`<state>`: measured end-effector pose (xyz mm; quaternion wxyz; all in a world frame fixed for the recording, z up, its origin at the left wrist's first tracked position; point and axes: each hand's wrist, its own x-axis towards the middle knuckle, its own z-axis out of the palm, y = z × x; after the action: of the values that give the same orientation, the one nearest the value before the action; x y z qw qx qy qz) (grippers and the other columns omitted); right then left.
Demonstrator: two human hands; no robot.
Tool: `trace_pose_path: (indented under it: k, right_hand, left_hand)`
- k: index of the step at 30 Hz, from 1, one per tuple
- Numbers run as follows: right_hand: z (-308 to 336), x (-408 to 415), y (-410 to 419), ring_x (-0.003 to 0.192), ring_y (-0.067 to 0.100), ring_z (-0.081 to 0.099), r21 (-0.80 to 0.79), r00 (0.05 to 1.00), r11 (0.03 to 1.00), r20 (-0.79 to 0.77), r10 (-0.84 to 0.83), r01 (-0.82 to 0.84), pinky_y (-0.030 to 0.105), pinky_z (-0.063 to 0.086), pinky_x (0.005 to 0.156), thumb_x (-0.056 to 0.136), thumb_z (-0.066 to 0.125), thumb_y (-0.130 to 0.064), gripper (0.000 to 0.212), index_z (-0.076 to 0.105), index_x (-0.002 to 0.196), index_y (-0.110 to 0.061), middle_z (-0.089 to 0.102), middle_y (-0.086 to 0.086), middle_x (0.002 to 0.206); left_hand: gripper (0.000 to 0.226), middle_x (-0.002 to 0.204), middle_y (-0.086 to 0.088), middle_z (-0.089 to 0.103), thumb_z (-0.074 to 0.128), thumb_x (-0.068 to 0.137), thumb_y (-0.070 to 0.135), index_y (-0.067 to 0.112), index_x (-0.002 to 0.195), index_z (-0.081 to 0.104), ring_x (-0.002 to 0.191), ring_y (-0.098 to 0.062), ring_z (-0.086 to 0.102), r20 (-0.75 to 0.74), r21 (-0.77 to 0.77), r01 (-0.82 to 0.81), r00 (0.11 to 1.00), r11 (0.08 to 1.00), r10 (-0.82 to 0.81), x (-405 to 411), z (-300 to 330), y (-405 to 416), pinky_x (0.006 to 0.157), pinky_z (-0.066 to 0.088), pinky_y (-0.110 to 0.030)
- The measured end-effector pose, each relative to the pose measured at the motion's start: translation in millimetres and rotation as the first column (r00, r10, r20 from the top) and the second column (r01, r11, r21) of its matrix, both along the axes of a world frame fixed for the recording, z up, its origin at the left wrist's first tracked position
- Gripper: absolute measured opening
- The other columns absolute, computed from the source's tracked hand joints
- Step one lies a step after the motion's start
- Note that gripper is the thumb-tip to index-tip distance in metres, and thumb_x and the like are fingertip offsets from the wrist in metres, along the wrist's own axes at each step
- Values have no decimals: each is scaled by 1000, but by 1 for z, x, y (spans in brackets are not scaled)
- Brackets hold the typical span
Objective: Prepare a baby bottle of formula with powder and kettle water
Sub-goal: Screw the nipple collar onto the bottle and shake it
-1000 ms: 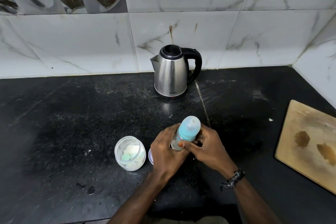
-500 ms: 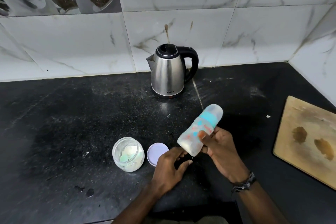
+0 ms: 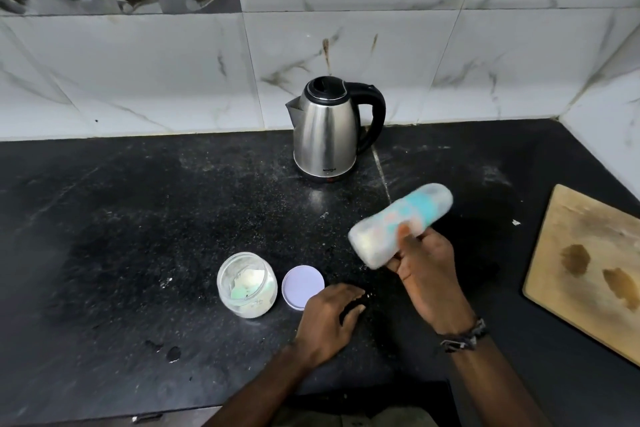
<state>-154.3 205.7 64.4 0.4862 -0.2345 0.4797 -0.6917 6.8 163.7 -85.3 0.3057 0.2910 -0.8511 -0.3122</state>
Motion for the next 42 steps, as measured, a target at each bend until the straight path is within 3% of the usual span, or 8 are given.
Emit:
trace_pose_path:
  k: [6,10,15,24,28,32,36,42]
  right_hand:
    - [1,2,1,99,19,74,-68,985,997,169,-15,27,32,61,72,76,75,-49,56,64,114,-9,77,5,106]
    - [4,-2,-5,96,27,75,32,997,998,-51,54,-53,35,62,74,50,94,-58,80,68,106,-7,77,12,102]
    - [3,-10,-7,98,18,74,-20,987,997,142,-76,79,32,62,71,82,69,-43,40,67,109,-14,78,3,104]
    - [1,-6,-9,95,23,75,-11,999,999,20,44,-44,34,62,70,46,93,-62,82,71,105,-9,78,8,103]
    - [2,-5,-6,98,16,74,-94,982,995,191,2,16,31,62,71,68,80,-52,47,79,99,-17,78,2,105]
    - [1,-7,-11,94,24,75,-33,999,999,-28,42,-43,35,62,73,46,95,-59,79,71,103,-10,78,9,101]
    - [0,-9,-6,107,20,72,-155,976,988,218,29,5,36,62,80,51,93,-56,66,78,103,-19,76,2,111]
    - [-5,-6,0,99,26,74,-83,996,995,67,55,-50,39,63,79,46,95,-58,75,76,102,-10,77,10,107]
  left_hand:
    - [24,114,5,75,73,93,19,20,117,72,101,-15,69,41,-57,34,999,998,-31,0,-6,-2,87,53,-26]
    - [27,114,5,75,75,90,17,19,118,72,100,-16,67,53,-92,53,997,994,-49,2,-8,-2,85,52,-25]
    - [26,116,4,73,73,93,16,18,119,71,102,-16,67,42,-103,49,998,993,-45,2,-12,-1,87,53,-26]
    - [27,115,3,74,76,91,15,17,117,73,103,-15,67,4,-114,47,999,992,-46,3,-13,0,91,49,-20]
    - [28,115,2,75,77,90,14,16,117,73,102,-15,67,-10,-119,52,998,991,-54,4,-13,-1,89,51,-23]
    - [28,114,1,75,77,89,14,16,117,73,101,-15,67,-16,-121,40,999,992,-42,3,-14,1,89,51,-23]
    - [27,114,2,75,77,90,14,16,117,73,102,-16,68,-20,-127,44,999,991,-47,3,-15,-1,89,53,-24]
    - [26,116,3,75,75,92,17,17,117,73,102,-16,69,-7,-111,49,999,993,-50,5,-15,-1,88,55,-26]
